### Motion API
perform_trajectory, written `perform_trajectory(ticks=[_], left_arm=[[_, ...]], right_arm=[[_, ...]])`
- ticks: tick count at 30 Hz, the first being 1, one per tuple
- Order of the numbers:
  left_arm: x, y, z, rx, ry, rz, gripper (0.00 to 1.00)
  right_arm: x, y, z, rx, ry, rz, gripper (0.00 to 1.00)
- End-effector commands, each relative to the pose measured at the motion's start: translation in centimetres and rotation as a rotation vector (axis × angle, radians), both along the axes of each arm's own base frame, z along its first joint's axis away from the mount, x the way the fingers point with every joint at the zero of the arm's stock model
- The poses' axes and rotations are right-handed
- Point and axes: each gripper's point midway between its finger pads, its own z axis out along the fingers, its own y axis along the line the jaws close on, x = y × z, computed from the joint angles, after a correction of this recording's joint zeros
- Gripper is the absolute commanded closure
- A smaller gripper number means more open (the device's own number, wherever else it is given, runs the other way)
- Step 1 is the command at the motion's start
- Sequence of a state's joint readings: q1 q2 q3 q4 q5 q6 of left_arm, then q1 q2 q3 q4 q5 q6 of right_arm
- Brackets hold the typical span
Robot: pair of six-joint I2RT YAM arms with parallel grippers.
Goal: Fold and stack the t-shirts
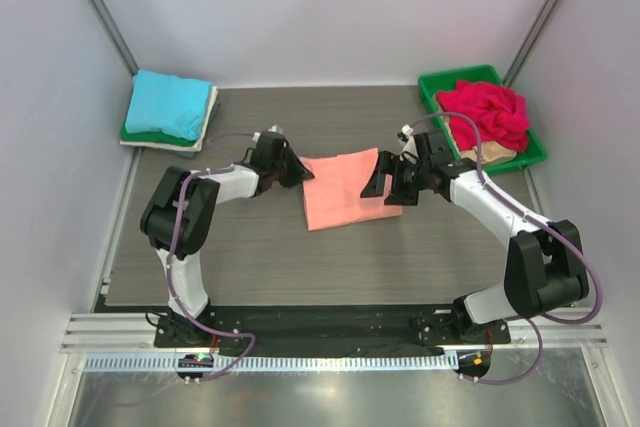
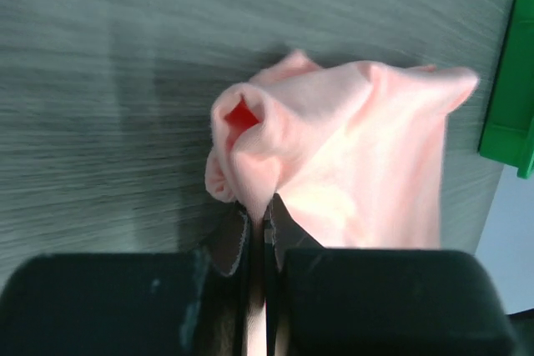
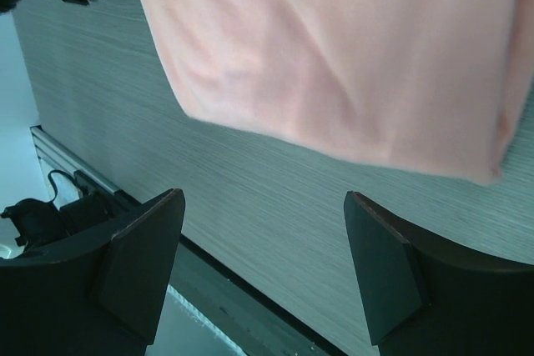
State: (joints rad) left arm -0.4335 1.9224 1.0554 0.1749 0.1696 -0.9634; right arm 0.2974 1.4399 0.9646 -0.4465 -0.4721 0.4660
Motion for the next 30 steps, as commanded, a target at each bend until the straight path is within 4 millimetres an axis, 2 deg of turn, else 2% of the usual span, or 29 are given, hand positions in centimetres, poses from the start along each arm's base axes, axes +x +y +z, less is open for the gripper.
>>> perform_trajectory(ticks=[1, 4, 5, 6, 7, 8, 9, 10, 13, 14, 16, 17, 20, 21, 23, 24, 27, 28, 30], left_arm=[[1.6, 2.6, 6.2, 0.073, -0.122, -0.085, 1.0], [2.3, 5.8, 8.0, 0.18, -0.115, -0.13, 1.0], [3.0, 7.4, 8.5, 0.236, -0.114, -0.094, 1.0], [2.6, 9.3, 8.2, 0.299, -0.076, -0.1, 1.0], [3.8, 10.2, 9.9, 0.327, -0.106, -0.085, 1.0], [4.4, 11.9, 10.3, 0.372, -0.107, -0.053, 1.0], [4.2, 12.9, 10.5, 0.428, -0.104, -0.071, 1.0], [5.2, 13.6, 12.3, 0.453, -0.144, -0.06, 1.0], [5.8, 16.7, 13.9, 0.552, -0.143, -0.051, 1.0], [6.4, 18.1, 15.4, 0.556, -0.147, -0.03, 1.0], [6.8, 19.1, 16.5, 0.551, -0.15, -0.04, 1.0], [7.7, 20.1, 18.3, 0.546, -0.183, -0.017, 1.0], [8.1, 21.7, 20.4, 0.553, -0.214, -0.026, 1.0], [8.4, 22.1, 22.1, 0.561, -0.245, -0.018, 1.0], [8.5, 23.2, 23.0, 0.591, -0.25, -0.027, 1.0], [9.2, 23.4, 24.8, 0.602, -0.29, -0.019, 1.0], [9.7, 23.3, 26.4, 0.624, -0.335, -0.062, 1.0], [10.0, 24.7, 26.3, 0.636, -0.332, -0.044, 1.0], [10.3, 25.1, 26.7, 0.66, -0.358, -0.06, 1.0]], right_arm=[[-0.6, 0.7, 3.0, 0.067, -0.066, 0.018, 0.17], [-0.9, 0.9, 4.3, 0.092, -0.092, 0.019, 0.17], [-0.8, 0.9, 4.7, 0.098, -0.104, 0.02, 0.17], [-0.9, 1.0, 5.0, 0.105, -0.107, 0.024, 0.17], [-0.9, 1.1, 5.3, 0.11, -0.113, 0.025, 0.17], [-0.9, 1.2, 5.6, 0.118, -0.116, 0.026, 0.17], [-0.8, 1.3, 5.8, 0.126, -0.119, 0.03, 0.16], [-0.9, 1.4, 5.9, 0.134, -0.12, 0.037, 0.16], [-1.0, 1.6, 6.1, 0.147, -0.119, 0.048, 0.17], [-1.0, 1.7, 6.1, 0.15, -0.12, 0.05, 0.17], [-1.1, 1.8, 6.3, 0.156, -0.124, 0.053, 0.16], [-1.3, 1.9, 6.1, 0.16, -0.119, 0.057, 0.16], [-1.4, 1.9, 6.2, 0.169, -0.118, 0.061, 0.17], [-1.5, 1.9, 6.3, 0.171, -0.119, 0.062, 0.16], [-1.6, 2.0, 6.3, 0.175, -0.122, 0.065, 0.17], [-1.7, 2.1, 6.4, 0.177, -0.124, 0.069, 0.17], [-1.7, 2.3, 6.4, 0.183, -0.121, 0.073, 0.17], [-1.8, 2.6, 6.4, 0.185, -0.12, 0.081, 0.17], [-1.9, 2.8, 6.4, 0.188, -0.115, 0.087, 0.17]])
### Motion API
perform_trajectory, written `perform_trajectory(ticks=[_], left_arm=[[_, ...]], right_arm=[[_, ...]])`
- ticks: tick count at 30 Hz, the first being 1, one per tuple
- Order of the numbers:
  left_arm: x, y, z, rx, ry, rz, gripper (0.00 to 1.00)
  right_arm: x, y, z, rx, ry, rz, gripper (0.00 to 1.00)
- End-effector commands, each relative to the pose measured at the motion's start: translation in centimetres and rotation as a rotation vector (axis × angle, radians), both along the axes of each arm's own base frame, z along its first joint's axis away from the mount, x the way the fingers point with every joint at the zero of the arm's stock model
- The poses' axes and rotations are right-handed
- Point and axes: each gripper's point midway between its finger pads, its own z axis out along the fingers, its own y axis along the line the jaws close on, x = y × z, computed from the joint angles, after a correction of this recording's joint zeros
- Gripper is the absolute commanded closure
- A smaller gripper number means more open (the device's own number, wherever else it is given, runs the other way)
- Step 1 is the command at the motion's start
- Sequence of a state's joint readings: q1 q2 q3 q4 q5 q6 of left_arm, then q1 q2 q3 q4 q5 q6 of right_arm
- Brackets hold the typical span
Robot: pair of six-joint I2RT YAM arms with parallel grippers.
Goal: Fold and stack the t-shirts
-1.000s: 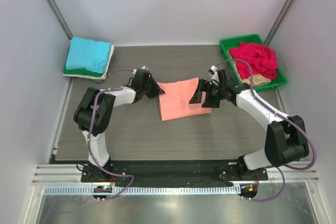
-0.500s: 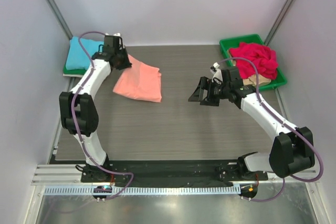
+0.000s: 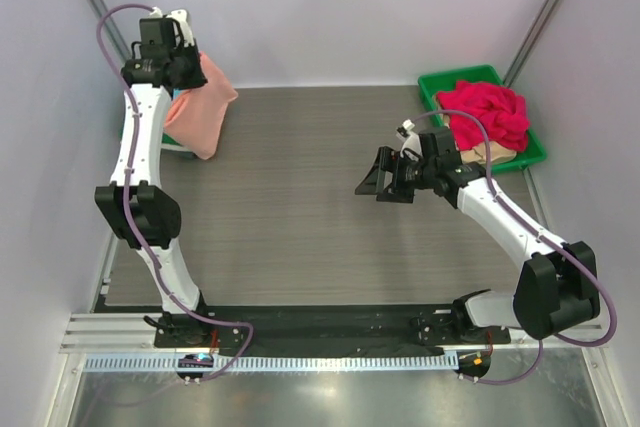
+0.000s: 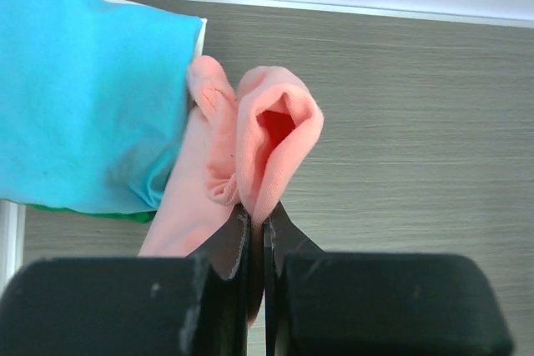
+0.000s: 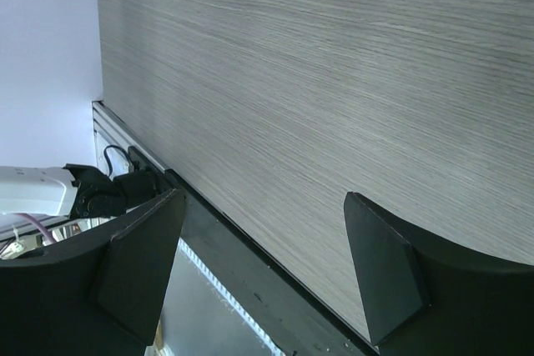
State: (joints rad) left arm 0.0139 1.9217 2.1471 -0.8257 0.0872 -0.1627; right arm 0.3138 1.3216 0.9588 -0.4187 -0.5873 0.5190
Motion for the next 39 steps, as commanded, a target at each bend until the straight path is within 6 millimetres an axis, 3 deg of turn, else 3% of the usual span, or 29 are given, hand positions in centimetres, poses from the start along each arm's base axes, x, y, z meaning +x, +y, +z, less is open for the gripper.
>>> perform_trajectory(ticks=[1, 7, 16, 28, 35, 39], left_arm=[[0.1, 0.7, 0.9, 0.058, -0.02, -0.066, 1.0], [0.9, 2.9, 2.5, 0.079, -0.059, -0.041, 1.0], [1.8, 5.5, 6.7, 0.096, -0.18, -0.01, 1.0], [5.2, 7.2, 7.5, 0.101, -0.273, -0.031, 1.0], [5.9, 7.8, 6.3, 0.129, -0.263, -0.073, 1.0], [6.0, 8.8, 6.9, 0.135, -0.282, -0.055, 1.0]], right_arm=[[-0.4, 0.9, 1.3, 0.041, -0.041, 0.031, 0.17], [-0.9, 1.3, 0.9, 0.036, -0.034, 0.047, 0.17], [-1.2, 1.8, 0.1, 0.023, -0.015, 0.068, 0.17], [-1.5, 2.4, -1.1, 0.004, 0.014, 0.088, 0.17], [-1.8, 2.8, -2.2, -0.011, 0.045, 0.102, 0.17], [-2.0, 3.1, -2.8, -0.02, 0.059, 0.115, 0.17]])
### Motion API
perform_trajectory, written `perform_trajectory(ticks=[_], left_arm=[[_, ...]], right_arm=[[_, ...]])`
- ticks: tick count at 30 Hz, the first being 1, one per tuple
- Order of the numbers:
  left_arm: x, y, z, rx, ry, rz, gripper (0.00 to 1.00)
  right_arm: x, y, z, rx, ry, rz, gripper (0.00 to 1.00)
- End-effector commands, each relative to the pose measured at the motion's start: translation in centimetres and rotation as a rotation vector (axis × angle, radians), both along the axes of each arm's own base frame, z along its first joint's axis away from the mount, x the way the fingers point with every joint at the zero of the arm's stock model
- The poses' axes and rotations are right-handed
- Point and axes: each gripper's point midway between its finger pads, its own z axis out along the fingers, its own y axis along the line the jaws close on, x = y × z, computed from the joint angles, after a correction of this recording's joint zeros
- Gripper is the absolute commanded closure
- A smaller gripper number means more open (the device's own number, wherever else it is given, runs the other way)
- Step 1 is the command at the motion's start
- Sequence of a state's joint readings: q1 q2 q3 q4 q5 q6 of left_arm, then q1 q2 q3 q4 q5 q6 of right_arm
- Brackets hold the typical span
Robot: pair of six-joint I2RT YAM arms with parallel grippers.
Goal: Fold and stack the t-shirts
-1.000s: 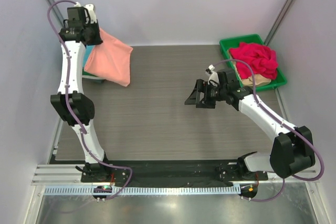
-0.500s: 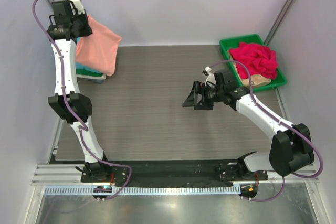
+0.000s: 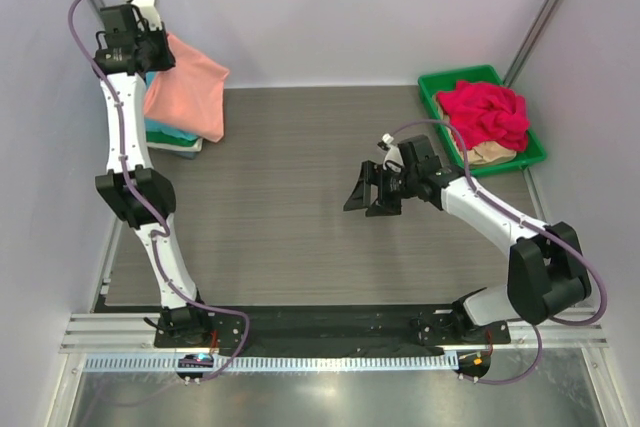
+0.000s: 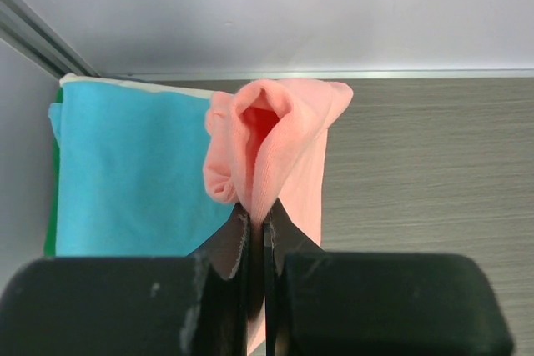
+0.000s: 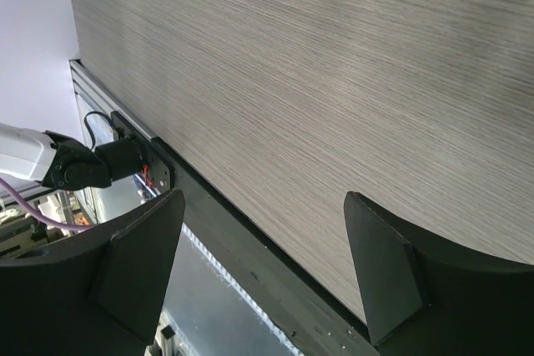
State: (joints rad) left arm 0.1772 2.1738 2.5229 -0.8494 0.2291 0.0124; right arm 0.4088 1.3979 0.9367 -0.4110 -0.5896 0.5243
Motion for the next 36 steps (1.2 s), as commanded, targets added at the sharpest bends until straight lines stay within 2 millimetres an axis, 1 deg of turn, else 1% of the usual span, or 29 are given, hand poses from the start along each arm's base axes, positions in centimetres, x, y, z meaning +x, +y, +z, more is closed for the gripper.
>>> perform_trajectory(ticks=[1, 5, 6, 7, 9, 10, 12, 13, 14, 15, 16, 17, 19, 20, 22, 23, 24, 26, 27, 28, 29, 30, 32, 33, 34, 35, 36], left_arm=[[0.7, 1.4, 5.6, 0.055, -0.18, -0.003, 1.0], [0.9, 2.7, 6.7, 0.067, -0.217, 0.018, 1.0], [0.9, 3.1, 6.6, 0.065, -0.217, 0.022, 1.0], [1.0, 3.9, 6.4, 0.063, -0.218, 0.035, 1.0], [1.0, 4.5, 6.3, 0.056, -0.215, 0.041, 1.0], [1.0, 5.4, 6.1, 0.051, -0.216, 0.059, 1.0], [1.0, 6.0, 6.2, 0.026, -0.224, 0.064, 1.0], [1.3, 6.8, 6.0, 0.027, -0.23, 0.07, 1.0], [1.5, 7.1, 5.7, 0.026, -0.229, 0.072, 1.0], [1.6, 7.1, 5.6, -0.017, -0.23, 0.075, 1.0], [1.8, 7.5, 5.0, -0.031, -0.224, 0.077, 1.0], [2.4, 7.5, 3.6, -0.043, -0.199, 0.072, 1.0], [3.0, 7.9, 1.8, -0.05, -0.17, 0.078, 1.0], [3.7, 8.2, 0.0, -0.052, -0.146, 0.083, 1.0], [4.5, 9.1, -0.9, -0.047, -0.15, 0.103, 1.0], [5.0, 9.5, -1.5, -0.051, -0.15, 0.113, 1.0], [5.6, 10.1, -2.7, -0.052, -0.143, 0.129, 1.0], [6.5, 11.4, -3.1, -0.043, -0.176, 0.159, 1.0], [7.1, 12.0, -4.3, -0.042, -0.171, 0.173, 1.0], [7.6, 12.5, -4.2, -0.031, -0.196, 0.187, 1.0], [7.9, 13.2, -4.6, -0.022, -0.203, 0.21, 1.0], [8.5, 14.1, -5.6, -0.015, -0.213, 0.226, 1.0], [9.0, 15.7, -6.8, 0.007, -0.215, 0.271, 1.0], [9.0, 16.8, -7.6, 0.016, -0.212, 0.298, 1.0], [9.4, 17.9, -9.6, 0.017, -0.196, 0.323, 1.0], [9.2, 18.7, -10.6, 0.013, -0.182, 0.348, 1.0], [8.6, 20.4, -11.7, 0.009, -0.162, 0.419, 0.92]], right_arm=[[0.1, 0.6, -0.1, 0.008, -0.021, 0.025, 0.17], [0.1, 0.9, -0.6, 0.002, -0.007, 0.031, 0.17], [0.1, 0.9, -0.7, 0.0, -0.003, 0.033, 0.17], [0.0, 1.0, -0.7, 0.001, 0.0, 0.036, 0.17], [0.0, 0.9, -1.1, -0.007, 0.008, 0.038, 0.17], [0.0, 0.9, -1.2, -0.008, 0.009, 0.037, 0.17], [0.0, 0.9, -1.7, -0.017, 0.02, 0.038, 0.17], [0.0, 0.9, -1.9, -0.019, 0.025, 0.037, 0.17], [0.0, 1.0, -2.1, -0.022, 0.032, 0.039, 0.17], [0.1, 1.0, -2.3, -0.025, 0.034, 0.041, 0.17], [0.2, 1.0, -2.3, -0.024, 0.035, 0.038, 0.17], [0.2, 1.1, -2.5, -0.028, 0.039, 0.04, 0.17], [0.5, 1.2, -2.8, -0.032, 0.049, 0.039, 0.17], [0.5, 1.2, -2.9, -0.032, 0.052, 0.04, 0.17], [0.4, 1.2, -3.3, -0.036, 0.064, 0.041, 0.17], [0.4, 1.2, -3.4, -0.038, 0.066, 0.04, 0.17], [0.4, 1.2, -3.5, -0.041, 0.07, 0.039, 0.17], [0.4, 1.1, -4.1, -0.049, 0.081, 0.04, 0.17], [0.3, 1.1, -4.2, -0.052, 0.085, 0.041, 0.17], [0.3, 1.1, -4.6, -0.056, 0.096, 0.043, 0.17], [0.4, 1.1, -4.8, -0.06, 0.098, 0.043, 0.17], [0.4, 1.1, -5.0, -0.063, 0.104, 0.043, 0.17], [0.6, 1.2, -5.5, -0.069, 0.115, 0.044, 0.17], [0.6, 1.2, -5.7, -0.073, 0.124, 0.044, 0.17], [0.8, 1.3, -5.5, -0.069, 0.121, 0.046, 0.17], [0.9, 1.3, -5.9, -0.074, 0.13, 0.045, 0.17], [0.9, 1.4, -5.9, -0.074, 0.136, 0.045, 0.17]])
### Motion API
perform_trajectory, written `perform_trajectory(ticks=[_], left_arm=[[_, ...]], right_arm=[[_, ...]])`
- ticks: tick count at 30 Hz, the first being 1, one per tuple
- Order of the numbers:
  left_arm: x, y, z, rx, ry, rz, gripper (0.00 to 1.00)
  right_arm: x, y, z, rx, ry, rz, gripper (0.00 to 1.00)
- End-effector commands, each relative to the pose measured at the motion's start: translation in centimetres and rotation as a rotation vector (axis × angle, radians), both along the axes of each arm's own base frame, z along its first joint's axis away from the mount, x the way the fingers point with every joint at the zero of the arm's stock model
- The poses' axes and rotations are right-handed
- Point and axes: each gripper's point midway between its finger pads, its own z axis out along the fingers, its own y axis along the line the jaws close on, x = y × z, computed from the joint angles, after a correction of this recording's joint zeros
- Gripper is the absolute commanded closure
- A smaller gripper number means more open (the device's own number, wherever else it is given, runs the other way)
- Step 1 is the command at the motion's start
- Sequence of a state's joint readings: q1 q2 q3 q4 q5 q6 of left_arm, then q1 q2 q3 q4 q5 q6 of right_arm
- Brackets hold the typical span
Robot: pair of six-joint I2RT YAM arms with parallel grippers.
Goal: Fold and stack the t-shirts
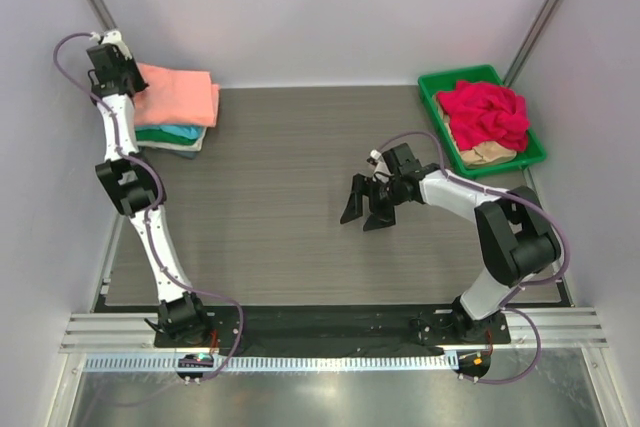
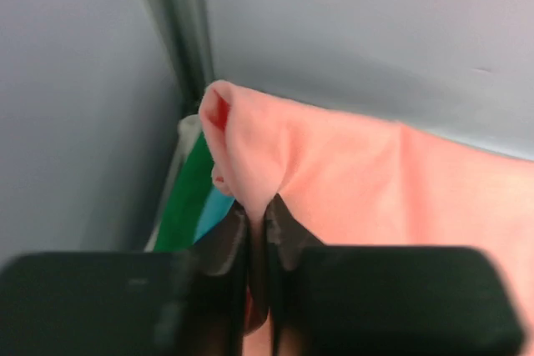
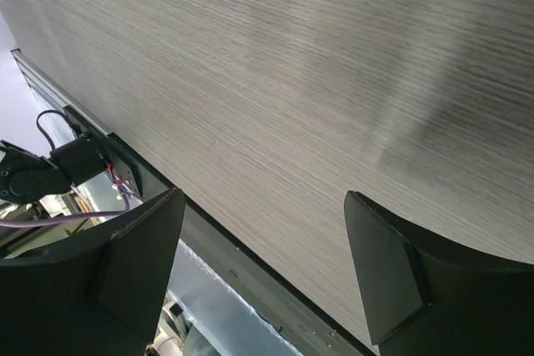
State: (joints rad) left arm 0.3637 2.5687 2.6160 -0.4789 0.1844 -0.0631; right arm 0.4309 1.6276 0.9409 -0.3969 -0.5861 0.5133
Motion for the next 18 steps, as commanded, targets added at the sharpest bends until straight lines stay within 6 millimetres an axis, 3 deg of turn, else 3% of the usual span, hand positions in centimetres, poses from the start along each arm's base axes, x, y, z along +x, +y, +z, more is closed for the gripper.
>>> perform_trajectory(ticks=[1, 2, 3, 7, 8, 9, 12, 14, 15, 16, 18], left_arm=[[-0.1, 6.1, -0.2, 0.032, -0.064, 0.191, 0.84], [-0.6, 6.7, -1.5, 0.019, -0.034, 0.218, 0.74], [-1.5, 7.6, -2.2, 0.01, -0.003, 0.26, 0.47], [-3.0, 7.3, -1.6, -0.098, 0.011, 0.271, 0.08], [-3.5, 6.9, 1.0, -0.099, -0.021, 0.269, 0.03], [-3.9, 6.3, 0.6, -0.116, -0.002, 0.269, 0.0], [-5.5, 5.1, 4.6, -0.117, -0.038, 0.302, 0.0], [-6.8, 5.2, 5.9, -0.124, -0.05, 0.36, 0.0], [-7.8, 4.8, 9.1, -0.118, -0.103, 0.375, 0.0], [-8.6, 4.7, 7.9, -0.127, -0.073, 0.387, 0.0], [-10.1, 4.3, 10.4, -0.128, -0.115, 0.415, 0.0]], right_arm=[[1.4, 1.0, 1.0, 0.023, -0.047, 0.02, 0.17], [1.5, 1.0, 0.9, 0.023, -0.044, 0.02, 0.17], [1.5, 1.1, 0.8, 0.022, -0.037, 0.021, 0.17], [1.6, 1.5, 1.1, 0.026, -0.048, 0.03, 0.17], [1.6, 1.5, 1.3, 0.024, -0.057, 0.028, 0.17], [1.5, 1.6, 1.4, 0.022, -0.062, 0.034, 0.17], [1.4, 1.9, 2.2, 0.029, -0.089, 0.038, 0.16], [1.3, 1.9, 2.9, 0.034, -0.11, 0.038, 0.17], [1.2, 1.9, 3.0, 0.029, -0.115, 0.037, 0.16], [1.0, 1.9, 3.2, 0.031, -0.125, 0.038, 0.17], [0.8, 1.9, 3.4, 0.036, -0.131, 0.041, 0.16]])
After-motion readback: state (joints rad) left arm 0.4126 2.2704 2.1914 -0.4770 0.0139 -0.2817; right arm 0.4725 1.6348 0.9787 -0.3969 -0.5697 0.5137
